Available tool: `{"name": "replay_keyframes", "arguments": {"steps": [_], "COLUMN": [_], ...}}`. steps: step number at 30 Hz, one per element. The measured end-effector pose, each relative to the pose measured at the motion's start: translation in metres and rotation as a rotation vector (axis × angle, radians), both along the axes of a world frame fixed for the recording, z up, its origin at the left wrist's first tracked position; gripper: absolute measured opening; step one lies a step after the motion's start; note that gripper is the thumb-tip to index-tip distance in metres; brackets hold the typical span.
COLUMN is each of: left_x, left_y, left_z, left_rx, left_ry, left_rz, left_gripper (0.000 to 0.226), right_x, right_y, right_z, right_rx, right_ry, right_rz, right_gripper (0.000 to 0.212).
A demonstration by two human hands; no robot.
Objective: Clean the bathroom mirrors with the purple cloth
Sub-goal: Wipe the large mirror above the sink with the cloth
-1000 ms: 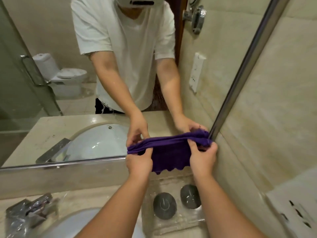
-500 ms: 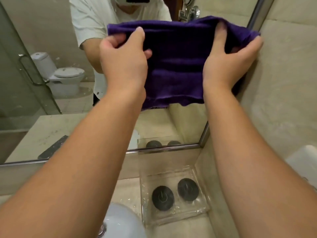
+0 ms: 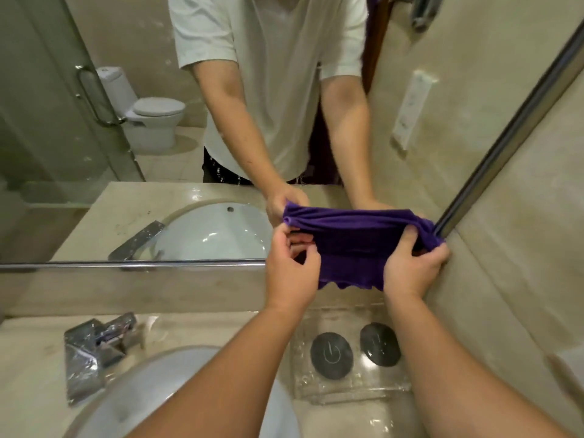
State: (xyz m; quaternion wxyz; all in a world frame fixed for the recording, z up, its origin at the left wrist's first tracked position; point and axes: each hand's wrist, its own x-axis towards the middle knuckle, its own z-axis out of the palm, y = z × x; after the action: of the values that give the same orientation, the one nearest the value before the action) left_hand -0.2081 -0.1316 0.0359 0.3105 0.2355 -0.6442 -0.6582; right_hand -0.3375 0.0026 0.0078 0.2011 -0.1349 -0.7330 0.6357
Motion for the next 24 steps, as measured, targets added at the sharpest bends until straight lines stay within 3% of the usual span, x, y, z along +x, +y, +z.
{"name": "replay_keyframes", "arguments": {"steps": [7, 12, 18, 24], "left_x": [0.014, 0.036, 0.080, 0.129], "left_y": [-0.014, -0.064, -0.142, -0.226], "left_z": [-0.024, -0.022, -0.026, -0.028], "left_rx": [0.269, 0.468, 0.442, 0.478], "left_ry": [-0.056, -0.088, -0.077, -0.100], "left_rz": [0.126, 0.363, 0.475, 0.545], "left_gripper": [0.033, 0.033, 0.026, 0.050], "right_x": [0.021, 0.061, 0.115, 0.169], "right_y": [-0.031, -0.080, -0.148, -0.220], "right_z": [-0.029, -0.038, -0.034, -0.034], "right_rx": [-0.077, -0.037, -0.017, -0.020], "right_ry": [-0.046, -0.017, -0.002, -0.016], "right_rz": [0.053, 0.158, 0.256, 0.332], "right_gripper": [0.039, 0.046, 0.053, 0.056]}}
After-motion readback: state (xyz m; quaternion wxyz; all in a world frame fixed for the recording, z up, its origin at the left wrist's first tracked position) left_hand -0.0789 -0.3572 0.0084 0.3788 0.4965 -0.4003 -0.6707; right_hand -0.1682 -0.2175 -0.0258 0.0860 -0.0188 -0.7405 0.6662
